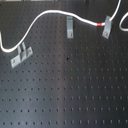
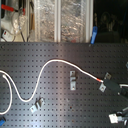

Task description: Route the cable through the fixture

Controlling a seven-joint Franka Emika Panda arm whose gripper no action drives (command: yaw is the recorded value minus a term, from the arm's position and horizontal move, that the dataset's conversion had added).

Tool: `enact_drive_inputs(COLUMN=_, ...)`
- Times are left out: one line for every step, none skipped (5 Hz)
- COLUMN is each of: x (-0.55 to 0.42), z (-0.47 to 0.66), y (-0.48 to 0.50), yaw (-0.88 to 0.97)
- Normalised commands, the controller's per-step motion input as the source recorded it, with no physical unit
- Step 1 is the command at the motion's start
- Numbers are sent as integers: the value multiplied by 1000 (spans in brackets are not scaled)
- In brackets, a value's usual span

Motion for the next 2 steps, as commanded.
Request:
enact_drive_inputs(x=0, z=0, y=0, yaw=3)
enact_drive_inputs(x=-74, z=-1, y=31, yaw=0)
